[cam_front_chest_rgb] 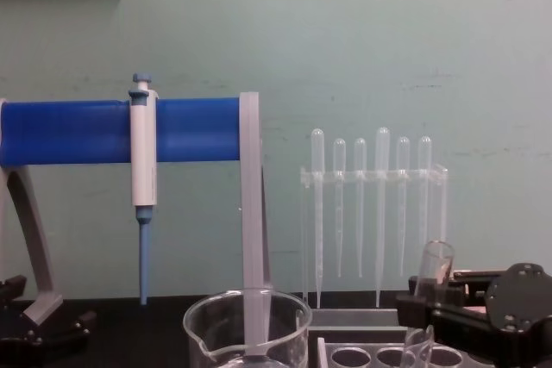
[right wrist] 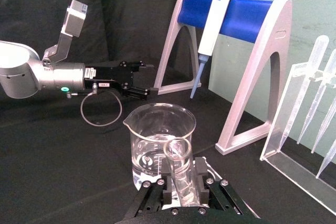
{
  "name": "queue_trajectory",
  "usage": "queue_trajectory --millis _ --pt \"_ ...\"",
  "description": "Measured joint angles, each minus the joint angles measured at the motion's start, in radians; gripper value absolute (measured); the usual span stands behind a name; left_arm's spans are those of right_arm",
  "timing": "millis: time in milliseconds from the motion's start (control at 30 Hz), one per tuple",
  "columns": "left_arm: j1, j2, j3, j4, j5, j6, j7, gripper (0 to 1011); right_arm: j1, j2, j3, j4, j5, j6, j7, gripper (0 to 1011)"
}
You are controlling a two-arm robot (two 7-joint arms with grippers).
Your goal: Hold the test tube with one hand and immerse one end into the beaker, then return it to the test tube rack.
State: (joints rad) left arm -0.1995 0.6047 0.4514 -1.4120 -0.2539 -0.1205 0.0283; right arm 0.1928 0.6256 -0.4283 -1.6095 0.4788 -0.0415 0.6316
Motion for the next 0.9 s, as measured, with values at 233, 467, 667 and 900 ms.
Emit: queue_trajectory --millis 233,467,667,900 --pt "0.0 0.0 0.0 0.0 0.0 0.0 0.0 1000 0.0 0.0 0.001 0.0 0.0 -0.001 -0.001 241" --pt "0.0 0.0 0.0 0.0 0.0 0.0 0.0 1000 0.009 0.0 0.008 -0.002 -0.004 0.004 -0.017 241" --pt "0.0 0.0 0.0 0.0 0.0 0.0 0.0 1000 0.032 0.009 0.012 -0.024 0.013 0.044 -0.01 241" --pt "0.0 0.0 0.0 0.0 0.0 0.0 0.0 1000 0.093 0.033 0.001 -0.058 0.054 0.141 0.017 241"
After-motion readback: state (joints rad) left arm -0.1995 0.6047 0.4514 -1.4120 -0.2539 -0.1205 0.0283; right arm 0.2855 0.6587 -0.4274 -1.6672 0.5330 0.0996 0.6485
